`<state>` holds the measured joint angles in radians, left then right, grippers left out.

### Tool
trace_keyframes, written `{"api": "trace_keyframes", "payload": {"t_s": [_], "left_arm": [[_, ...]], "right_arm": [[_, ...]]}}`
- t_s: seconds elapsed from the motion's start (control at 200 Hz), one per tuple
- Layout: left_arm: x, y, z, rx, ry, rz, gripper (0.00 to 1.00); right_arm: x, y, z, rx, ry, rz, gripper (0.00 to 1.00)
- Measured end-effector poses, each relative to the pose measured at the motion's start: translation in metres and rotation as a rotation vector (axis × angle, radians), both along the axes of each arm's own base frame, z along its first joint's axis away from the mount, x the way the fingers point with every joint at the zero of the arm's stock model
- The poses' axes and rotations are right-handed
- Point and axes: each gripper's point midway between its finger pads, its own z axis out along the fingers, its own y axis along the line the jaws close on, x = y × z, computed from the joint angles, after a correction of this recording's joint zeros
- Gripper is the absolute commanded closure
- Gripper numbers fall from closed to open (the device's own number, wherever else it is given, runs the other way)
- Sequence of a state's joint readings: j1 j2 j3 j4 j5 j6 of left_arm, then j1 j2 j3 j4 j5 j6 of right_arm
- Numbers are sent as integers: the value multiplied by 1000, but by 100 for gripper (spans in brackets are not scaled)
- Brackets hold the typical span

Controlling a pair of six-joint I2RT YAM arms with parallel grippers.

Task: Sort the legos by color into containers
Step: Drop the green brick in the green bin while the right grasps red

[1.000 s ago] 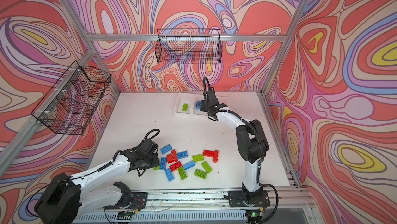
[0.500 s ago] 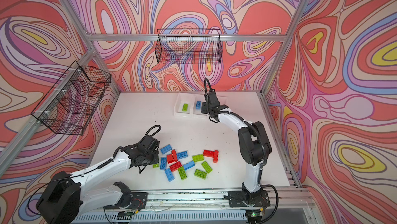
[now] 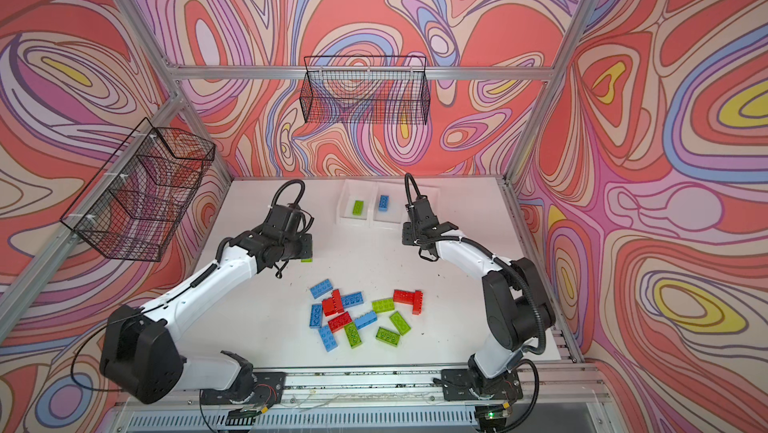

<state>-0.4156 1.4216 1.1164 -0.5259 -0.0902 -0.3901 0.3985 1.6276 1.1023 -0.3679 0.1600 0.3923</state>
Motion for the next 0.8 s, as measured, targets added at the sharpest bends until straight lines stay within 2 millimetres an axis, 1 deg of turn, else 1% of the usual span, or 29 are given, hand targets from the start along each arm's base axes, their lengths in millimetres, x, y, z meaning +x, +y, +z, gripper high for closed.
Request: {"api": "trace_keyframes", "payload": {"t_s": [0.07, 0.175, 0.26, 0.341, 0.366, 0.451, 0.541, 0.656, 0.741, 0.801], "left_arm": [[23, -9, 10, -2, -31, -30, 75], [54, -26, 13, -9, -46, -76, 75], [82, -42, 7, -13, -52, -115, 75], [107, -57, 2, -16, -57, -149, 75], [117, -62, 0, -18, -62, -160, 75], [141, -76, -5, -23, -74, -191, 75], [159, -87, -8, -26, -87, -218, 74], [182, -100, -8, -37, -115, -245, 74], [192, -110, -12, -59, -119, -261, 74], [197, -114, -21, -68, -108, -271, 72]], "right_arm": [[-12, -6, 1, 12, -2, -26, 49], [-38, -19, -5, 36, 18, -71, 49], [-59, -28, -13, 53, 36, -106, 49], [-77, -35, -24, 56, 65, -128, 49], [-82, -37, -27, 54, 75, -132, 49], [-95, -42, -38, 49, 112, -144, 49], [-107, -44, -46, 63, 136, -146, 48], [-119, -41, -48, 98, 152, -128, 46], [-124, -38, -49, 101, 162, -114, 46], [-126, -33, -48, 103, 162, -99, 47]]}}
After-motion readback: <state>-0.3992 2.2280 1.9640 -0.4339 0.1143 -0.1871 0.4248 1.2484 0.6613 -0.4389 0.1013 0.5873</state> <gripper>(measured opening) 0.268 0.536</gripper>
